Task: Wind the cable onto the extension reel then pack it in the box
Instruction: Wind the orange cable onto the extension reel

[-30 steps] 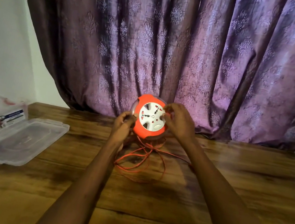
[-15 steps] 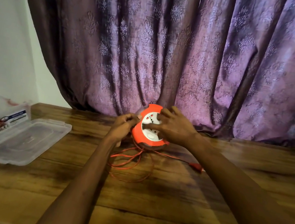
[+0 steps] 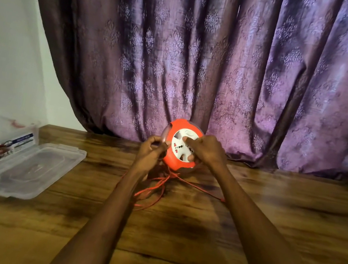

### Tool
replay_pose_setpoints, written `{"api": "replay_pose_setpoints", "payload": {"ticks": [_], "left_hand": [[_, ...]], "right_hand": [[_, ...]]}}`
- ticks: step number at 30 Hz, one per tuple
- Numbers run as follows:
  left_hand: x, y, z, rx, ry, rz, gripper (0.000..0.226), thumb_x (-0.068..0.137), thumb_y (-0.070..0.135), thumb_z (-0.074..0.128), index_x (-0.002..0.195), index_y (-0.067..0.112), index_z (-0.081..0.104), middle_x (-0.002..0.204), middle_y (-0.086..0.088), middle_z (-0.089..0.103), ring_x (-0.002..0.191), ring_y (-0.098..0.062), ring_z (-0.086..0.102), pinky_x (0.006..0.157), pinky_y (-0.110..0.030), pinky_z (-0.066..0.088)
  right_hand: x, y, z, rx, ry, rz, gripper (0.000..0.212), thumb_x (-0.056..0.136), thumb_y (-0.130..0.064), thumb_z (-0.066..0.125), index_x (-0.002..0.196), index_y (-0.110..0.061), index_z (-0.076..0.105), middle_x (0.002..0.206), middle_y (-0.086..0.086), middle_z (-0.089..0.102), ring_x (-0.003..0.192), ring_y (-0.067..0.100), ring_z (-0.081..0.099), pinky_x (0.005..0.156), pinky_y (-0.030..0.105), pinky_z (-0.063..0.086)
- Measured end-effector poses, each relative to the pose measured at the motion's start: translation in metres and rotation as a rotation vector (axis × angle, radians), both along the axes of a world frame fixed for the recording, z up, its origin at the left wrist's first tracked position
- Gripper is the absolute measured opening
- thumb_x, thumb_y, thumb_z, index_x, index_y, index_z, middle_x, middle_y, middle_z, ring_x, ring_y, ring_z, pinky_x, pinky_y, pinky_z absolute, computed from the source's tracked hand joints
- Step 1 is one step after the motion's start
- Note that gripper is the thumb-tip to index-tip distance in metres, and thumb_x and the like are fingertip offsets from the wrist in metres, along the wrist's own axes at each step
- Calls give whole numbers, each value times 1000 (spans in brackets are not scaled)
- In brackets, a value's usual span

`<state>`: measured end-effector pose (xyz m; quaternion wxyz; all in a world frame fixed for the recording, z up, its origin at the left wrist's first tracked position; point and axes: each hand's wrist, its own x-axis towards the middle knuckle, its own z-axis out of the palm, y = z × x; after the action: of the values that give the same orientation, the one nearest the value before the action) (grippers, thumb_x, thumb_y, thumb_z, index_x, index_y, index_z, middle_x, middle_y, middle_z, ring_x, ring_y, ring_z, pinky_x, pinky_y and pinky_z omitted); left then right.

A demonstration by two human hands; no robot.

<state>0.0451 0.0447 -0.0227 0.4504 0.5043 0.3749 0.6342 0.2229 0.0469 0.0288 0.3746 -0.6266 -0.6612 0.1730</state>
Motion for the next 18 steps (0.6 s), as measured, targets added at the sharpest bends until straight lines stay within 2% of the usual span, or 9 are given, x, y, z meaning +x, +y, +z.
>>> {"api": "replay_pose_setpoints", "payload": {"ticks": [2,4,5,6,7,9,11,13,18], "left_hand": [[-5,1,2,-27,-12,11,13,95,17,64,82,18,60,61,2,53,55,-13,41,44,-19,37],[-9,1,6,-64,-72,16,10,95,17,62,86,16,64,66,-1,64,59,-18,49,45,-20,46],[-10,0,8,-84,-120,-2,9,95,15,60,96,10,68,80,-9,72,70,-25,58,58,-28,57],[-11,0,9,-105,-153,-26,19,96,13,59,109,2,67,98,-21,72,86,-33,64,77,-44,60],[-14,1,10,-123,-167,-48,29,96,13,58,119,-4,63,113,-29,68,100,-42,63,92,-57,54],[-17,1,9,-136,-152,-70,35,95,14,59,124,-6,62,120,-33,64,113,-49,59,100,-64,46],[-20,0,9,-137,-117,-76,25,94,17,62,112,3,71,109,-26,71,101,-42,65,93,-55,54],[-20,-2,8,-148,-53,-98,16,93,22,64,93,12,77,91,-15,76,80,-30,66,75,-40,58],[-16,-4,6,-119,0,-140,14,96,20,62,99,9,70,91,-15,72,71,-22,63,70,-35,55]], "right_hand": [[8,0,-1,152,-226,-60,41,83,-64,62,85,-24,72,82,0,77,82,18,71,79,37,56],[14,-4,-2,366,-396,59,20,89,-46,64,100,-30,70,105,2,72,99,30,65,83,42,52],[18,-6,-2,488,-516,189,19,92,-36,61,107,-30,70,111,3,68,103,32,62,85,44,50],[21,-7,-1,586,-651,316,24,93,-31,56,113,-29,70,116,4,64,105,32,59,86,45,48],[23,-9,0,649,-786,395,29,92,-31,54,116,-31,70,122,4,62,110,31,57,87,45,46],[24,-14,3,718,-1019,433,35,89,-30,58,122,-39,66,135,3,57,121,29,53,90,43,43],[21,-16,3,764,-1167,460,38,92,-30,56,126,-46,60,144,0,51,131,26,48,94,40,36],[18,-19,4,755,-1247,505,36,96,-34,46,126,-49,56,150,-1,46,136,25,43,97,37,29],[21,-16,6,775,-1382,474,38,96,-34,42,127,-53,53,144,2,51,133,29,45,100,44,32]]}}
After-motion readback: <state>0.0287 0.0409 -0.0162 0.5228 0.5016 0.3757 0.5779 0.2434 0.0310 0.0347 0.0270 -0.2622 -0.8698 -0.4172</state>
